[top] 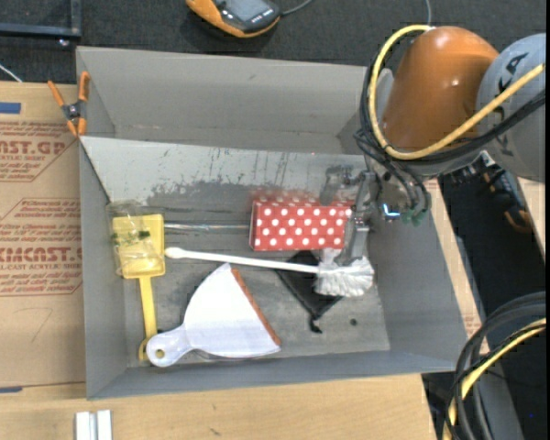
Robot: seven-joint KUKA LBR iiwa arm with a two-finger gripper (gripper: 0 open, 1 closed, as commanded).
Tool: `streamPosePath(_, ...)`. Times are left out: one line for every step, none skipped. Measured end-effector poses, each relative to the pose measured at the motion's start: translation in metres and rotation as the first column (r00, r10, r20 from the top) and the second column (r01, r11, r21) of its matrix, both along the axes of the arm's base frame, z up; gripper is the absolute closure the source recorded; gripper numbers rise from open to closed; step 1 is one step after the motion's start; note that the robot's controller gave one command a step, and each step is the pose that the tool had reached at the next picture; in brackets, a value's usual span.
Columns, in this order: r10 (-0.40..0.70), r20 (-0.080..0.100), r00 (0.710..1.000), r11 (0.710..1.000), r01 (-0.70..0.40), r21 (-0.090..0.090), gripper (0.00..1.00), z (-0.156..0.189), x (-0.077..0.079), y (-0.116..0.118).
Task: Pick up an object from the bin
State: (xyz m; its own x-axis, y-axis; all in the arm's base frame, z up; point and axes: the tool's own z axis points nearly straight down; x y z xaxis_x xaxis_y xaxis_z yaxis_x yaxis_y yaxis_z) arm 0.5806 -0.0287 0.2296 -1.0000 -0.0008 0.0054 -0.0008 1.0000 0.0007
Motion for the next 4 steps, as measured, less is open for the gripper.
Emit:
streamPosePath(0.001, 0.008, 1.0, 1.0, -0.001, -0.001, 0.0, 0.005, 0.001, 0.0)
streamPosePath(0.077, 0.006, 0.997, 0.997, -0.077, 0.0, 0.0, -0.117, 0.012, -0.021)
streamPosePath(0.033, -0.037, 0.999, 0.999, -0.033, 0.005, 0.0, -0.159, 0.004, -0.026)
streamPosePath(-0.121, -0.002, 0.993, 0.993, 0.121, 0.001, 0.0, -0.13, 0.01, -0.016)
